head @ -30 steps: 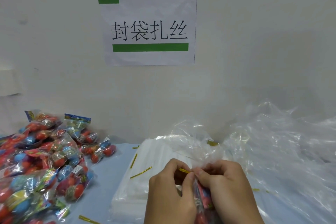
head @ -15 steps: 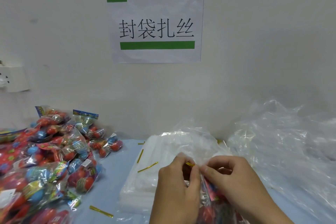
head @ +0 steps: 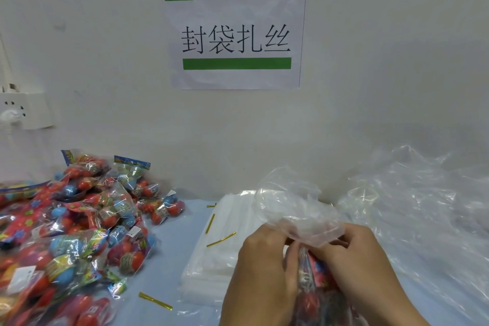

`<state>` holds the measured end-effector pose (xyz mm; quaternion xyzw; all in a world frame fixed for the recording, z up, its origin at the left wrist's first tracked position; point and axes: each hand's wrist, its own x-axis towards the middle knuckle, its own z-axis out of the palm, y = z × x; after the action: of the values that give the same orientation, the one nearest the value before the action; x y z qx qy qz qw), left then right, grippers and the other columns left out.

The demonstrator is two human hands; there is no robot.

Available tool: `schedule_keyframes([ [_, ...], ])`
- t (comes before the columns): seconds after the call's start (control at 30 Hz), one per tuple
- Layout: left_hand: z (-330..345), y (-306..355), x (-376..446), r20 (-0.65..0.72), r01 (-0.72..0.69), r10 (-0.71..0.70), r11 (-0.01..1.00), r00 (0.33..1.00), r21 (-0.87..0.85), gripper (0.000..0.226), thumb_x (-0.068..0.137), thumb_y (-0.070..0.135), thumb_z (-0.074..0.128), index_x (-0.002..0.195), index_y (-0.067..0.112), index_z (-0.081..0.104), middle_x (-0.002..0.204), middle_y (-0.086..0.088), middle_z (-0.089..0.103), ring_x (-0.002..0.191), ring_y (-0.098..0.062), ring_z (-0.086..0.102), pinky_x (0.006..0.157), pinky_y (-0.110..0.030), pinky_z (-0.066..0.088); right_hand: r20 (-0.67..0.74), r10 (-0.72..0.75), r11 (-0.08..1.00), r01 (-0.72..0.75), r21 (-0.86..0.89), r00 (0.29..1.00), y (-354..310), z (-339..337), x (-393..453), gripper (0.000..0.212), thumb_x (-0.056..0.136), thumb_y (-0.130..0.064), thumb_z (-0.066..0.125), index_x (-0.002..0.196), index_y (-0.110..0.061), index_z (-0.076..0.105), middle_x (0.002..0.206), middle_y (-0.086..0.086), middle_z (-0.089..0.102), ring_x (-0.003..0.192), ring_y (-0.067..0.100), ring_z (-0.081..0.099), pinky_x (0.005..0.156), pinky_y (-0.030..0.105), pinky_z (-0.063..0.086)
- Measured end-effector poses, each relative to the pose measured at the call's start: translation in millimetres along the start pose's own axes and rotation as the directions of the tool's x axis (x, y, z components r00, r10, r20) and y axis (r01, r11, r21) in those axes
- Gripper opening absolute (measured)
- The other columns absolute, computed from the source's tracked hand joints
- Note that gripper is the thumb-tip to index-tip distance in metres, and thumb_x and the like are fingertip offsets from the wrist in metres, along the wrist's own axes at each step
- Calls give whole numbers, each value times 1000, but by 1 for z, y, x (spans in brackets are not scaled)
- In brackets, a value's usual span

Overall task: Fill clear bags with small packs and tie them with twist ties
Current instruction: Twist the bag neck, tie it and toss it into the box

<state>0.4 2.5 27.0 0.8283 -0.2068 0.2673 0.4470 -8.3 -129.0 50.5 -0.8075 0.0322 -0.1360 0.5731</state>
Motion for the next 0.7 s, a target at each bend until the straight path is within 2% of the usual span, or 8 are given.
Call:
schedule_keyframes([
  [0.07,0,1,0,-8,-29,29,1000,1000,1,16,95,24,59,101,38,60,93,19,68,86,6,59,70,-16,49,11,14,998,-14,65,1000,0,0,0,19,82,-19,78,70,-34,79,71,0,76,69,19,73,62,26,57],
  [0.1,0,2,0,-11,-38,38,999,999,-15,18,95,23,57,102,39,57,89,19,68,81,5,62,67,-17,49,23,27,995,-29,97,999,0,0,0,15,81,-19,79,71,-30,79,71,3,76,70,22,73,60,26,57],
  [0.17,-1,4,1,-14,-20,19,998,1000,-57,20,96,19,56,101,38,56,86,19,68,78,3,65,67,-16,50,47,42,989,-49,141,998,-2,1,0,8,78,-21,79,72,-26,80,73,7,75,73,27,73,67,34,59],
  [0.27,-2,6,1,11,39,-38,993,999,-110,17,98,15,56,96,32,59,83,17,68,78,0,67,65,-13,51,56,52,986,-60,155,997,-1,0,1,12,79,-14,75,71,-22,79,72,8,75,74,29,74,75,43,59],
  [0.4,-2,8,2,33,106,-102,981,994,-159,15,98,14,56,88,25,56,76,11,68,73,-6,67,64,-23,54,61,76,984,-84,156,995,2,-1,4,12,84,-13,73,73,-14,79,75,12,75,80,34,73,81,45,58],
  [0.53,-2,9,3,33,220,-218,949,975,-227,19,92,8,63,80,22,61,74,11,71,72,-4,68,61,-14,50,46,78,984,-85,158,996,4,-1,4,14,84,-12,75,70,-14,78,72,8,74,71,26,72,73,37,55],
  [0.6,-3,10,3,45,267,-264,930,963,-252,22,91,6,64,76,22,61,71,7,71,67,-5,66,56,-11,43,46,77,983,-84,162,996,4,-1,5,17,84,-12,76,67,-15,78,66,4,72,60,15,68,65,29,50],
  [0.7,-3,11,4,47,314,-314,907,948,-279,21,88,6,67,73,21,63,71,7,73,67,-2,66,55,-9,42,49,61,985,-68,156,997,5,-2,5,18,83,-12,78,66,-17,79,65,2,73,58,8,67,59,18,48],
])
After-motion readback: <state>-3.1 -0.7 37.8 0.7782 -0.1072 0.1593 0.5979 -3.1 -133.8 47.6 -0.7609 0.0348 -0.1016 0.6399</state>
